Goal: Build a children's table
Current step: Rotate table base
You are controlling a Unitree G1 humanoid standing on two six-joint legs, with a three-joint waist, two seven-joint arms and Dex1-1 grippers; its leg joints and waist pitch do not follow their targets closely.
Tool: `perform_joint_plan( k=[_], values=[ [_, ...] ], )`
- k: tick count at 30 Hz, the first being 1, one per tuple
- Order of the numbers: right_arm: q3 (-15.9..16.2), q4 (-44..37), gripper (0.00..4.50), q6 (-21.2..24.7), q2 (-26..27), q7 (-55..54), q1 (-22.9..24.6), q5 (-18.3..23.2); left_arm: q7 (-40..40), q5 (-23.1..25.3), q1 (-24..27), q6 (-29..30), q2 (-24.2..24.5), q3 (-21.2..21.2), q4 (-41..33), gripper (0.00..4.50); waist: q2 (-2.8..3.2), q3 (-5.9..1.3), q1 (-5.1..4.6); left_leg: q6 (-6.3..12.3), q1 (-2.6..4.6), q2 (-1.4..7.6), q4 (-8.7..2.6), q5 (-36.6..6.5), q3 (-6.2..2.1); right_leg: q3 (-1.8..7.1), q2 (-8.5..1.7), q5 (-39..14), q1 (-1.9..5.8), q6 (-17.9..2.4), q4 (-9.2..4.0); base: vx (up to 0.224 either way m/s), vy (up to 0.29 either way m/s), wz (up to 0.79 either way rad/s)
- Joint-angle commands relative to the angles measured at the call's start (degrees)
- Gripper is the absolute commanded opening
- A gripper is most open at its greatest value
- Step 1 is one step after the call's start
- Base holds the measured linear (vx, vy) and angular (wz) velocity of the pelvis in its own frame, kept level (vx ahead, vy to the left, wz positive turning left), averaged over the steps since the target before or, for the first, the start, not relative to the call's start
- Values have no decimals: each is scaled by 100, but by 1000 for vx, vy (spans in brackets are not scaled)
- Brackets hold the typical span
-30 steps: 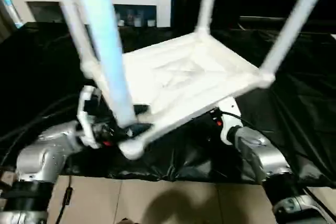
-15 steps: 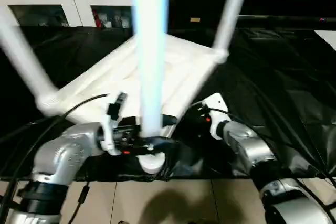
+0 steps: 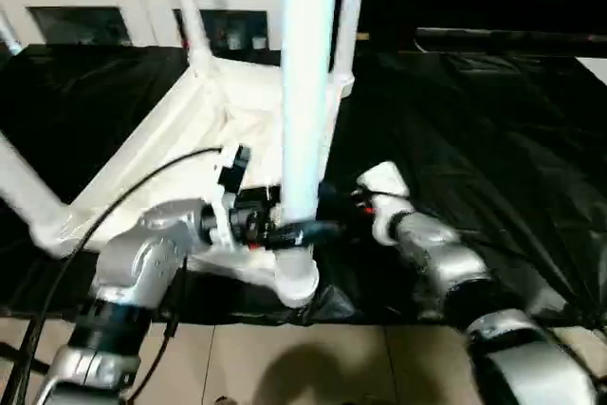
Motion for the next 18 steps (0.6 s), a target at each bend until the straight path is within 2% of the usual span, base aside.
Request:
perform_joint_plan(
  k=[1,2,5,7,8,10,11,12,13,14,17,18],
  values=[
    [-97,-157,450,-112,-100,214,31,100,173,278,-211,-328,-83,78,284,446,7,-362,17,143,80,219,-388,-1150,-107,312,-387,-1241,302,-1241,-420,0,0,0],
    [-99,-160,450,-118,-110,224,33,99,189,301,-226,-362,-96,74,312,446,-5,-368,32,158,74,215,-385,-1125,-105,309,-387,-1240,308,-1224,-431,0,0,0],
    [-101,-276,450,-215,-295,380,107,77,362,582,-456,-761,-286,-49,725,446,9,-380,56,193,57,214,-374,-1019,-103,302,-382,-1061,316,-1267,-425,0,0,0],
    [-116,-460,450,-272,-471,546,228,74,601,955,-685,-1285,-500,-221,1229,446,2,-392,82,220,56,220,-366,-996,-108,298,-385,-968,333,-1275,-409,0,0,0],
    [-117,-468,450,-274,-477,553,232,74,616,973,-694,-1311,-509,-227,1252,446,7,-392,103,255,63,215,-361,-1003,-104,295,-381,-979,328,-1247,-427,0,0,0],
    [-152,-598,450,-248,-556,647,309,105,900,1213,-835,-1692,-688,-255,1605,446,21,-406,107,263,48,219,-357,-1005,-116,288,-390,-941,342,-1273,-408,0,0,0],
    [-161,-649,450,-245,-585,673,344,113,974,1284,-872,-1795,-744,-265,1703,446,7,-393,102,284,31,208,-360,-1015,-111,283,-380,-966,348,-1261,-429,0,0,0],
    [-168,-684,450,-243,-604,692,368,118,1024,1333,-898,-1866,-782,-271,1771,446,24,-395,106,293,35,206,-357,-1032,-116,280,-380,-993,348,-1246,-441,0,0,0],
    [-197,-863,450,-220,-700,784,511,153,1299,1604,-965,-2084,-924,-383,1999,446,6,-395,107,323,28,207,-359,-1035,-120,277,-374,-982,353,-1228,-458,0,0,0],
    [-213,-942,450,-208,-739,814,576,172,1332,1694,-967,-2179,-975,-445,2066,446,0,-399,118,327,49,215,-352,-1070,-117,279,-379,-995,345,-1222,-453,0,0,0],
    [-255,-1113,450,-154,-801,853,696,225,1438,1830,-953,-2420,-1076,-498,2200,446,-4,-404,136,378,19,211,-355,-1028,-131,269,-396,-1062,361,-1215,-458,0,0,0],
    [-278,-1255,450,-119,-839,902,778,274,1468,1891,-939,-2569,-1075,-499,2247,446,6,-406,139,388,31,218,-353,-1054,-129,268,-397,-1060,348,-1225,-473,0,0,0]
  ],
)
